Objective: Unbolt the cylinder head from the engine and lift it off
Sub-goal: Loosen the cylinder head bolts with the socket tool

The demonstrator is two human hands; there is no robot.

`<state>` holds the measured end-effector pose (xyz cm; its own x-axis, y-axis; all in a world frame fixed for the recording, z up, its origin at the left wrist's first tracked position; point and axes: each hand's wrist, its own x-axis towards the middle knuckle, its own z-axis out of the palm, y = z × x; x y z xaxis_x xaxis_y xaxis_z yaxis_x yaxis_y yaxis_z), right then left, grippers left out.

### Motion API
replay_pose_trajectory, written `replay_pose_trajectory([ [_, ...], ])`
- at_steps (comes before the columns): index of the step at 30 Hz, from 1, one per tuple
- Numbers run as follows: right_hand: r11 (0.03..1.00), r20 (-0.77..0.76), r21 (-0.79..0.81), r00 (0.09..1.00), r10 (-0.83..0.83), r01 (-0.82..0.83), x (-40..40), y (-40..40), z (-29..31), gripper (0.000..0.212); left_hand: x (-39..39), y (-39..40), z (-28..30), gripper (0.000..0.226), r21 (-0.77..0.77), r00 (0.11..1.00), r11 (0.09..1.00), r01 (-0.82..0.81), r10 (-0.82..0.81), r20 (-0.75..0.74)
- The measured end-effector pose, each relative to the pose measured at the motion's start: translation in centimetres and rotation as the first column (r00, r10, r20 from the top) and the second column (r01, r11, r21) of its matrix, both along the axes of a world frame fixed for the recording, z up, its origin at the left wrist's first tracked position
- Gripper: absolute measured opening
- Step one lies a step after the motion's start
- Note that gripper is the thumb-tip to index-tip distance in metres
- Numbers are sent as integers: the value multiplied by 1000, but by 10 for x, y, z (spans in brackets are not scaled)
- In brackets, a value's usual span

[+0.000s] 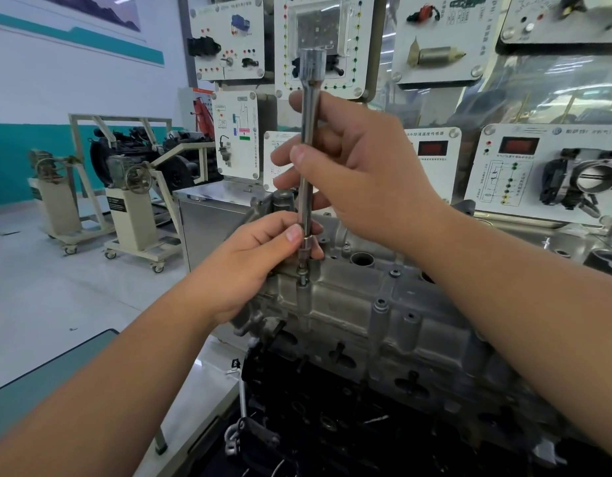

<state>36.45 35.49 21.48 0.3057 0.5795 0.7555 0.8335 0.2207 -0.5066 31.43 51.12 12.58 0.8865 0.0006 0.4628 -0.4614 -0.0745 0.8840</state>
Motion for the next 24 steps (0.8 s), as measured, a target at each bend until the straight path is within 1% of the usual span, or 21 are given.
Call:
replay_pose_trajectory([
  [3, 1000, -1, -10, 1000, 4, -4, -2, 1, 0, 37, -2, 2, 1, 21, 2, 1000, 1000, 10, -10, -20],
  [7, 995, 29, 68, 997, -71, 69, 0, 0, 0, 29, 0, -3, -1, 9, -4, 998, 999, -32, 32, 46],
  [9, 996, 32, 63, 997, -70, 68, 1, 0, 0, 26, 1, -4, -2, 10, 1, 997, 999, -47, 47, 55],
  [11, 999, 9, 29, 999, -33, 33, 1, -1, 2, 33, 0, -3, -1, 14, 2, 999, 1000, -24, 24, 28],
  [14, 1000, 1, -5, 1000, 6, -6, -1, -1, 1, 36, -2, -1, 0, 19, 35, 1000, 999, 13, -13, 11],
  [17, 1000, 13, 24, 1000, -9, 9, 0, 0, -2, 33, -1, -2, -1, 12, 30, 999, 1000, 4, -6, 49],
  [19, 998, 12, 43, 999, -44, 43, 2, 0, -1, 41, 0, -3, -1, 8, 29, 997, 999, -22, 20, 72],
  [20, 998, 15, 44, 999, -50, 49, 3, 0, -1, 40, 1, -4, -2, 7, 29, 997, 999, -31, 29, 74],
  [22, 999, 30, 28, 999, -39, 39, 3, 0, -1, 34, 1, -4, -2, 12, 23, 998, 999, -36, 35, 52],
  [24, 1000, 38, 3, 999, -15, 15, 2, 0, 0, 36, -1, -2, -1, 20, 8, 1000, 1000, -13, 13, 11],
])
